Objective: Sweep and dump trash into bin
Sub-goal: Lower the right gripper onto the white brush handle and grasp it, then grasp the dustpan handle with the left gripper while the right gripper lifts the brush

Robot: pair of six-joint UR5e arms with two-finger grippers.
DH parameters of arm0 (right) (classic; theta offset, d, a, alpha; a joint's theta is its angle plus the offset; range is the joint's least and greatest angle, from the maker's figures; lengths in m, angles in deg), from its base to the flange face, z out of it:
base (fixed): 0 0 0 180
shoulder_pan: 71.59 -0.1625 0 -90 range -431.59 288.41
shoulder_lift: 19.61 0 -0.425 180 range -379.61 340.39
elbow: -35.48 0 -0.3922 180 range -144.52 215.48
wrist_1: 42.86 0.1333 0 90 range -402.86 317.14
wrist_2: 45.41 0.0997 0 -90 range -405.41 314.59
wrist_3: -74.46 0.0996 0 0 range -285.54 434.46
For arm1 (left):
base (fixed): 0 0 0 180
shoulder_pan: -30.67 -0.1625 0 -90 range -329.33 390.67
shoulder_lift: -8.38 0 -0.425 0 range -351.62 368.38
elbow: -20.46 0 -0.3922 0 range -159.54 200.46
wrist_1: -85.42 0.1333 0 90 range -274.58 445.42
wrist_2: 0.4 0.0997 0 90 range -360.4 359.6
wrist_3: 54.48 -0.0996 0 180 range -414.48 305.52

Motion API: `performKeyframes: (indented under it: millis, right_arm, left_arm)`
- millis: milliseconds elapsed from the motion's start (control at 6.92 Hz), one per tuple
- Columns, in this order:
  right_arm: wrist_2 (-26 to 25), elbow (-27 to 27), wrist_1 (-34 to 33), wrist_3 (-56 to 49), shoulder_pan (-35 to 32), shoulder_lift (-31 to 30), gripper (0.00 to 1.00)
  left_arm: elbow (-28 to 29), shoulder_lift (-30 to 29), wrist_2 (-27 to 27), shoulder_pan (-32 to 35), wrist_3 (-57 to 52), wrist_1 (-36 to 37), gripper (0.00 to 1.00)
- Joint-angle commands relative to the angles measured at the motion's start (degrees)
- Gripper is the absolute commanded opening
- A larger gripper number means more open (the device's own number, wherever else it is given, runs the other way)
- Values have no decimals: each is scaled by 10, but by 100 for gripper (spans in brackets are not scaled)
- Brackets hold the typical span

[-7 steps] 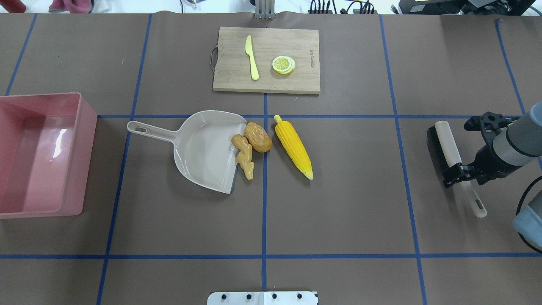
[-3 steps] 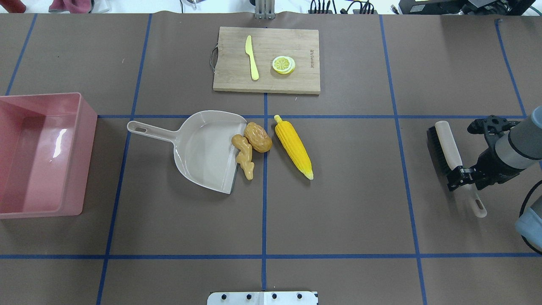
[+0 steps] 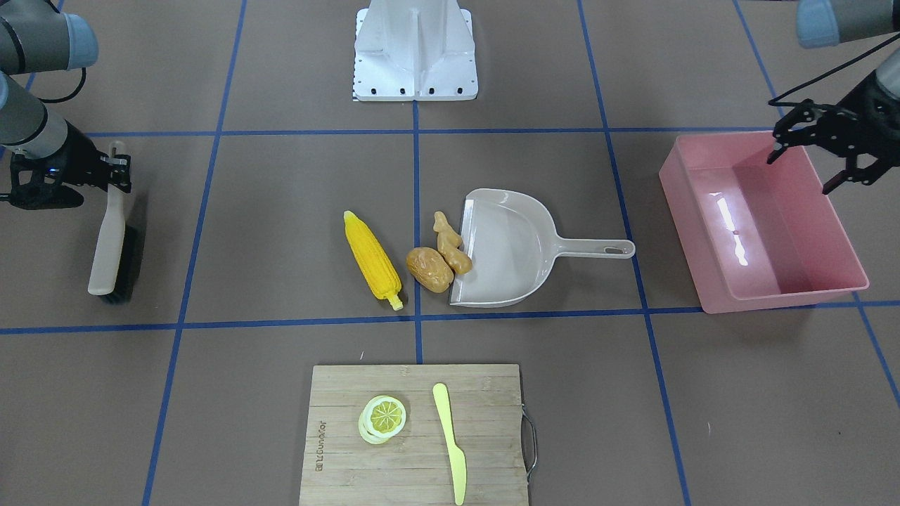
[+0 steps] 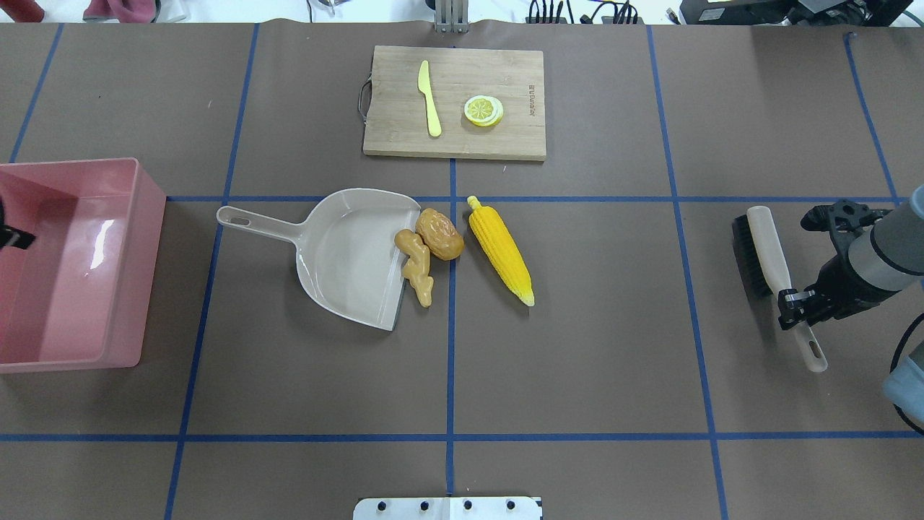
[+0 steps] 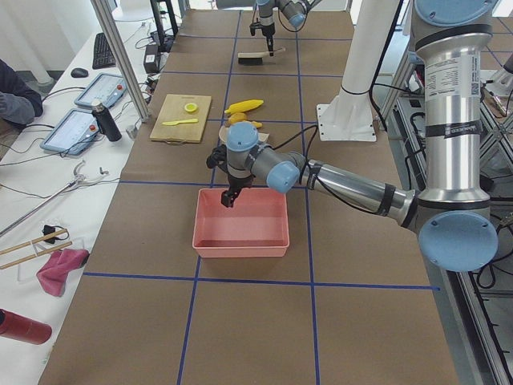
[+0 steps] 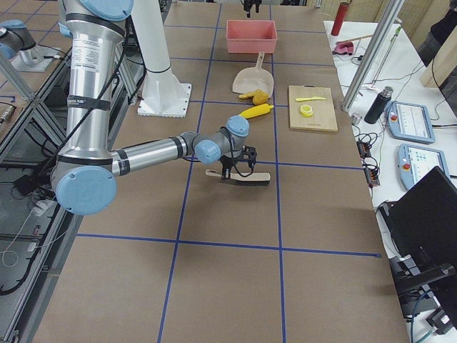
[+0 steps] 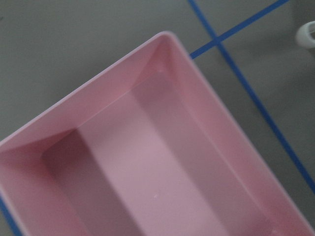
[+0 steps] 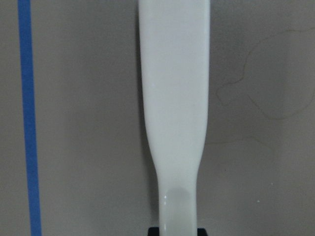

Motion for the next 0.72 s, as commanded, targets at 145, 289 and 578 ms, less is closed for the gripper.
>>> performKeyframes:
  millis: [145,289,578]
  right_arm:
    - [11,-59,-47,-8,-19,-3,0]
    - [10,-83,-94,-16,-27,8,0]
    - [-13,-108,-204,-17,-23,105,0]
  left_arm:
    - [1,-135,3,-112,1,84,99]
    - [4,-164,3,-114,1,124,99]
    - [42,-223,11,-116,-1,124,99]
